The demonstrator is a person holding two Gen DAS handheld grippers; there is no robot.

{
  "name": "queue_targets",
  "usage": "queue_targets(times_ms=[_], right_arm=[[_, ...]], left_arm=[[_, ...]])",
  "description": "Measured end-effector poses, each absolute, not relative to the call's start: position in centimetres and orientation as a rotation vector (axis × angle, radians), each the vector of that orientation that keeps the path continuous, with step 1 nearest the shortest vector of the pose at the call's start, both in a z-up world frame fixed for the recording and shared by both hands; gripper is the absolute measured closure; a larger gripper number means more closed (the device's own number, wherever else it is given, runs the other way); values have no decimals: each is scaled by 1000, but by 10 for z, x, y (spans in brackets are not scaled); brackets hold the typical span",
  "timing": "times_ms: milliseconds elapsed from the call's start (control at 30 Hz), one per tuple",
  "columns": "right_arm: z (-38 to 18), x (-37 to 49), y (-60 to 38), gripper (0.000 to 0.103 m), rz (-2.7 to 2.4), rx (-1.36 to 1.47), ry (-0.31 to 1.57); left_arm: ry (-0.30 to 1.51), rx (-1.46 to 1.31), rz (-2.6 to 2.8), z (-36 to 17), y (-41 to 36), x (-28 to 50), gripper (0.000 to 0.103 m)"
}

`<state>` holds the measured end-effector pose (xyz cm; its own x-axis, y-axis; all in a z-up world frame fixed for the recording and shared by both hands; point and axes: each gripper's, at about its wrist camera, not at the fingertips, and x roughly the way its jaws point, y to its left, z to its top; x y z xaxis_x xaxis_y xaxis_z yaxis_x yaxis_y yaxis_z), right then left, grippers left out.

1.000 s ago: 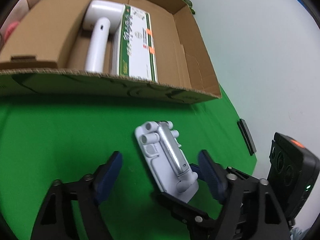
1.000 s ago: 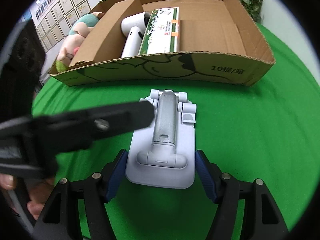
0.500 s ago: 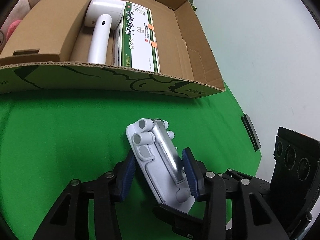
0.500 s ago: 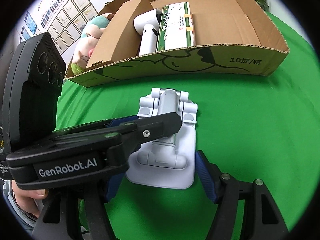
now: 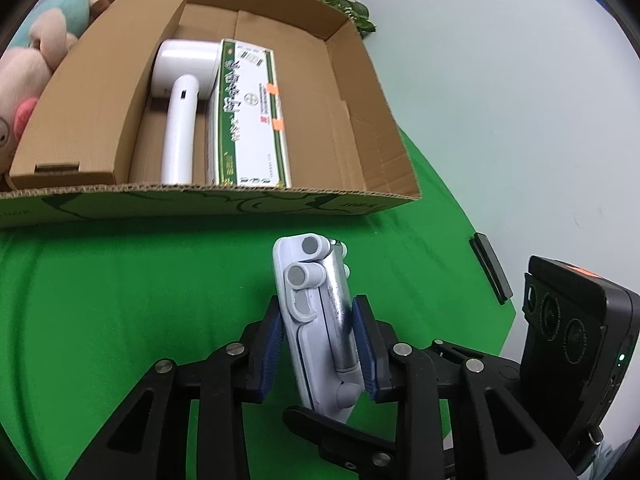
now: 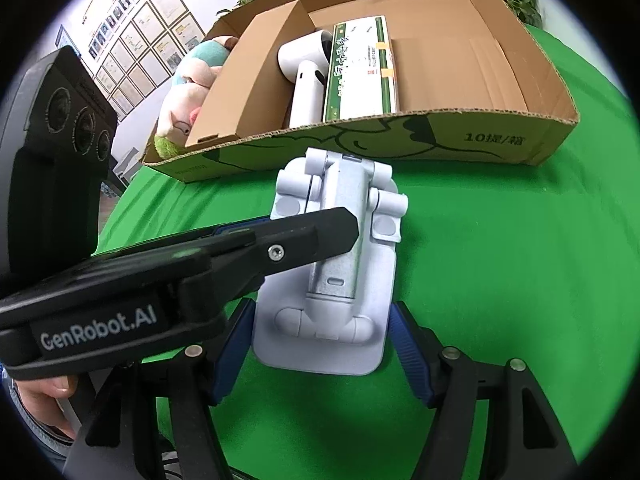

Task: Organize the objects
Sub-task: 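Lift the white holder and carry it over the tray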

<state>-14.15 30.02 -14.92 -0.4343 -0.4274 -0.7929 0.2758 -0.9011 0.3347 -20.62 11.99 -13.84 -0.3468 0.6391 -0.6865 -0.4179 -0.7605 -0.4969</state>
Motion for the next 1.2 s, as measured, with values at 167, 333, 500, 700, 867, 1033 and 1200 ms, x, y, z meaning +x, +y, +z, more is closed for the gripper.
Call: queue_targets(times_ms=[167, 333, 500, 700, 867, 1033, 1200], right_arm=[[-135, -139, 295, 37, -2350, 1338, -215], [-122, -150, 278, 37, -2365, 1302, -215], [-107, -154, 282, 37, -2390, 1264, -213], [-86, -165, 290, 37, -2447, 1205, -214], [-66, -181, 298, 37, -2488, 1156, -196], [-46, -200, 301, 38, -2526, 1104, -169], [-22, -221, 302, 38, -2563, 1049, -144]], left_arm=[[-277, -1198, 2151, -122, 129, -200, 74], [-270, -1156, 2156, -102, 131, -196, 76], [-236, -1110, 2158, -82, 139, -200, 77], [-206, -1061, 2143, -56, 153, -220, 77], [-176, -1008, 2145, -31, 162, -237, 77], [-167, -951, 2147, -1, 168, -255, 77], [-183, -907, 2150, 25, 172, -285, 77]])
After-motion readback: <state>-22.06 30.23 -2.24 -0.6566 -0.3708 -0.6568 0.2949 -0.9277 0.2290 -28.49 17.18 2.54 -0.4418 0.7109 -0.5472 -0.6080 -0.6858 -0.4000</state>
